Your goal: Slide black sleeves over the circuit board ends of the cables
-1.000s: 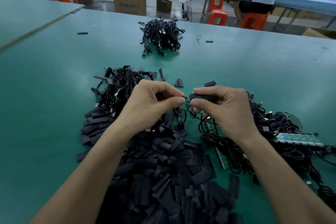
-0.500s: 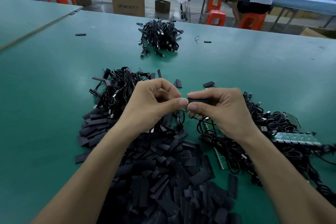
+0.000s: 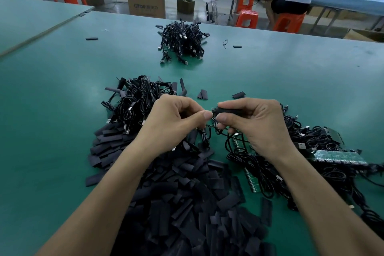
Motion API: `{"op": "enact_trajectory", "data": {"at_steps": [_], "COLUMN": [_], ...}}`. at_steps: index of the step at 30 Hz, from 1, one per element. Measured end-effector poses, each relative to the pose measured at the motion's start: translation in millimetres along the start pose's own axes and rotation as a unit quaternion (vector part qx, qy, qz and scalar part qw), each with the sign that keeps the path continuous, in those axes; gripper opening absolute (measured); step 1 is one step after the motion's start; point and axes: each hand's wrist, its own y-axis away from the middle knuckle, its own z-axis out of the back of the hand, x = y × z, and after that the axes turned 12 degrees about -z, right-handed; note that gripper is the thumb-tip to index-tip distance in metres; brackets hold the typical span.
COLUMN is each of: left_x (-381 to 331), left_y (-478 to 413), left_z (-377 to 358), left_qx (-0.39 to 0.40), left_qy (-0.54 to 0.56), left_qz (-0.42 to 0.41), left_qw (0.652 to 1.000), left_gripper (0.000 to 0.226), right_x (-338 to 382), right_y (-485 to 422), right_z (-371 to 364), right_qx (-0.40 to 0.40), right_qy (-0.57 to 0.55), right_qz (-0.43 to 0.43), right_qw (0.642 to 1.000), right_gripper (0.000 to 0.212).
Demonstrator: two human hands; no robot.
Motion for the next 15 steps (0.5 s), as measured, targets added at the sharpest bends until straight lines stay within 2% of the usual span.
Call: {"op": "enact_trajectory", "data": {"at_steps": [7,10,12,15], "left_x": [-0.2,-0.5,-0.3,0.7], "left_y": [0.3,0.9,1.2,0.3], "left_z": [-1.8,-1.6,-1.7,-2.3], "left_qx": [0.032,0.028,0.015,0.004], "left_qy": [0.005,0.006,0.004,0.001], "left_qz": [-0.008,-0.01,-0.009,-0.011], "left_qw": [0.999,1.0,1.0,1.0], "left_gripper": [0.013,0.014,0.016,0.016], "right_x": [-1.2,-5.1,-8.0,-11.3], "right_y": [0.0,-1.1,-2.7,-3.1], "right_z": [-2.5,-2.1,-2.9,-7.1], "right_qx": [0.002,-0.063,-0.116,-0.132], "right_qy": [0.028,0.021,-0.002,-0.031], "right_qz": [0.024,0.034,0.036,0.038], "right_qw": [0.999,0.997,0.993,0.99], "right_gripper": [0.027,0.037,0.032,0.021]}}
